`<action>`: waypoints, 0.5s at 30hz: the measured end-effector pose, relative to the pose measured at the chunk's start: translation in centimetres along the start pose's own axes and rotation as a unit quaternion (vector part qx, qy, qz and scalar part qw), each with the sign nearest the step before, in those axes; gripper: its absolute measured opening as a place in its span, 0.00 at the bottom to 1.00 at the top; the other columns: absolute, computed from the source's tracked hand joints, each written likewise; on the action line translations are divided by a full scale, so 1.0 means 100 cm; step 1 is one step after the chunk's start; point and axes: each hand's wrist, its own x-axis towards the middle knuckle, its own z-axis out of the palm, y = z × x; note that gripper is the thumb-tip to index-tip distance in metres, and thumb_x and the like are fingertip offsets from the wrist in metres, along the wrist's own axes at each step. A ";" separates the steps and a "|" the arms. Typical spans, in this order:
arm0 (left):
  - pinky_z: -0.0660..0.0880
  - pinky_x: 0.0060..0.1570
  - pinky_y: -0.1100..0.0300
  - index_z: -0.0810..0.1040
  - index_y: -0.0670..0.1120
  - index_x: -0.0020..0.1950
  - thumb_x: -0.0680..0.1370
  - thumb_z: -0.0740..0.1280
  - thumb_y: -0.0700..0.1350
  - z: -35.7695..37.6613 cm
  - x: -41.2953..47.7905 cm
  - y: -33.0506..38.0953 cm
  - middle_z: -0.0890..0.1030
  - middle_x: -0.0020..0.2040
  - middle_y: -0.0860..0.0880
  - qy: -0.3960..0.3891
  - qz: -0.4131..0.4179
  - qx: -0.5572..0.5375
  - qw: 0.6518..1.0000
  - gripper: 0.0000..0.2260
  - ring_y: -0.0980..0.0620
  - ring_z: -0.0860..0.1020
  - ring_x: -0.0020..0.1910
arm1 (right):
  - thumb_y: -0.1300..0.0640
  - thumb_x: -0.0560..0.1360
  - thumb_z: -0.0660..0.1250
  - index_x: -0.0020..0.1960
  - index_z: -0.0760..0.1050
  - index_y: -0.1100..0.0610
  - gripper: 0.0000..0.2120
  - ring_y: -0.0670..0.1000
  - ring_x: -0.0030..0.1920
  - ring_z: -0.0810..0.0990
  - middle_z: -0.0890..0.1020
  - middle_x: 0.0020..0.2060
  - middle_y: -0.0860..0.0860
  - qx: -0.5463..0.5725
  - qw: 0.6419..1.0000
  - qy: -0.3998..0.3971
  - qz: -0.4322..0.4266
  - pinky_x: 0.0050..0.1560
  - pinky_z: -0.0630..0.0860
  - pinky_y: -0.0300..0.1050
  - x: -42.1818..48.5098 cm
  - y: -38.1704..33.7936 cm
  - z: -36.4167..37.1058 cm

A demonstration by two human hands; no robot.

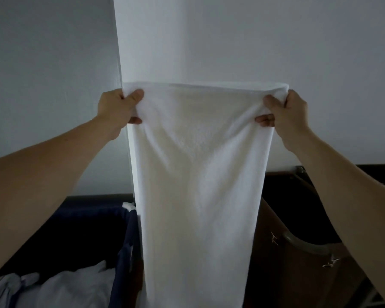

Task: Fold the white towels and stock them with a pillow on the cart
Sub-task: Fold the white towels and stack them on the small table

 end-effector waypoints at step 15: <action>0.84 0.41 0.50 0.83 0.49 0.47 0.78 0.72 0.49 -0.050 -0.072 0.024 0.86 0.42 0.52 0.002 0.060 -0.015 0.998 0.04 0.47 0.85 0.43 | 0.54 0.75 0.68 0.47 0.73 0.50 0.04 0.56 0.34 0.86 0.82 0.41 0.51 0.042 0.997 -0.035 -0.061 0.32 0.81 0.45 -0.044 -0.025 -0.012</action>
